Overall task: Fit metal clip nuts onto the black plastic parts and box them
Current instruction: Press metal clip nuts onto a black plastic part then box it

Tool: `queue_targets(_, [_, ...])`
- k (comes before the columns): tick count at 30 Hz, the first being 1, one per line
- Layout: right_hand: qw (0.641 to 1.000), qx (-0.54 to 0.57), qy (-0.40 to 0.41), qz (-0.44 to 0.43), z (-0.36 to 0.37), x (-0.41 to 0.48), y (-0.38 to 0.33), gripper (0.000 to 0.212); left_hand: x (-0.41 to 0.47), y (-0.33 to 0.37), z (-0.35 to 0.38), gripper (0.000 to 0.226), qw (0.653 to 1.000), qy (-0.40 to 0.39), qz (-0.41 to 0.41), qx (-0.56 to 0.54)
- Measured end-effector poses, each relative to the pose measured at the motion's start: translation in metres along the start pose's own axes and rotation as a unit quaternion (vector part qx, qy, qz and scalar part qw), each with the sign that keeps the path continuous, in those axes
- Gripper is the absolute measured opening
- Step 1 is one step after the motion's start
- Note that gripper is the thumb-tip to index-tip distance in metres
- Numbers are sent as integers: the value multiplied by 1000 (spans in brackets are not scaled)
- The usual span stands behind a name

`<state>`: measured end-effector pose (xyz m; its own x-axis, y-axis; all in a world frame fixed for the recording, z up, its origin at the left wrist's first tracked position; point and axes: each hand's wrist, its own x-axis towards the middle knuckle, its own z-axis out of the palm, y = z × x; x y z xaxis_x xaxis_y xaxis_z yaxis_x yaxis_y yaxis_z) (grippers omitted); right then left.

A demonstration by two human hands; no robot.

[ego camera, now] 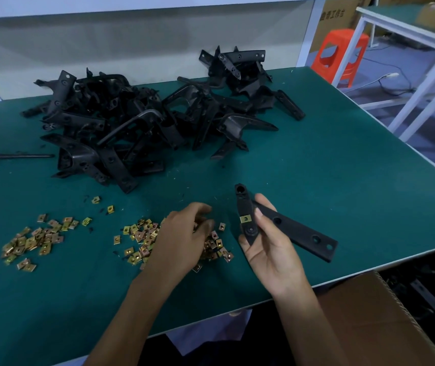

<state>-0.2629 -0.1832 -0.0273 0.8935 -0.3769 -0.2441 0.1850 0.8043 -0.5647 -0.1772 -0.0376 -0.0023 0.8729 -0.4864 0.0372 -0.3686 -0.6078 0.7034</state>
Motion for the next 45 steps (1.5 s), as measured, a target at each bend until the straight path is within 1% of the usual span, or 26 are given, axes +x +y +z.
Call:
queue_targets(2, [1000, -11, -5, 0, 0, 0, 0, 35, -3, -1, -5, 11, 998, -2, -9, -54])
queue_targets(4, [1000, -24, -15, 1, -1, 0, 0, 37, -4, 2, -7, 13, 989, -2, -19, -146])
queue_targets(6, [999, -34, -28, 5, -1, -1, 1, 37, -5, 10, -6, 20, 962, 1, -45, -269])
queue_targets(9, [999, -31, -44, 9, -1, -3, 2, 35, -6, 23, -2, 26, 903, -8, -104, -417])
queue_targets(11, [998, -27, -55, 9, -2, -3, 2, 36, -5, 27, -1, 25, 879, -16, -132, -457])
queue_targets(14, [997, -29, -74, 8, -2, -4, 2, 41, -3, 29, -1, 18, 865, -17, -145, -480])
queue_targets(17, [996, -38, -81, 6, -2, -3, 2, 48, -2, 29, -4, 19, 860, -15, -147, -488])
queue_targets(22, [995, -57, -85, 3, -4, -3, 4, 42, -2, 24, -7, 24, 861, -28, -156, -483])
queue_targets(28, [991, -98, -90, 6, -4, -3, 4, 40, 1, 18, -13, 29, 878, -64, -148, -451])
queue_targets(32, [986, -145, -78, 16, -7, -1, 5, 38, 3, 15, -20, 32, 901, -93, -125, -406])
queue_targets(34, [981, -171, -86, 24, -8, -1, 6, 38, 4, 15, -24, 33, 902, -115, -115, -401])
queue_targets(37, [979, -175, -100, 21, -6, -3, 5, 34, 5, 15, -30, 33, 904, -129, -111, -391])
queue_targets(40, [978, -183, -100, 14, 2, -10, 5, 35, 2, 12, -29, 32, 903, -123, -113, -396])
queue_targets(42, [981, -176, -85, 19, 4, -19, 6, 41, -2, 10, -24, 38, 901, -113, -119, -401])
queue_targets(45, [989, -138, -54, 14, -10, -39, -6, 48, -6, 8, -13, 43, 931, -122, -96, -332])
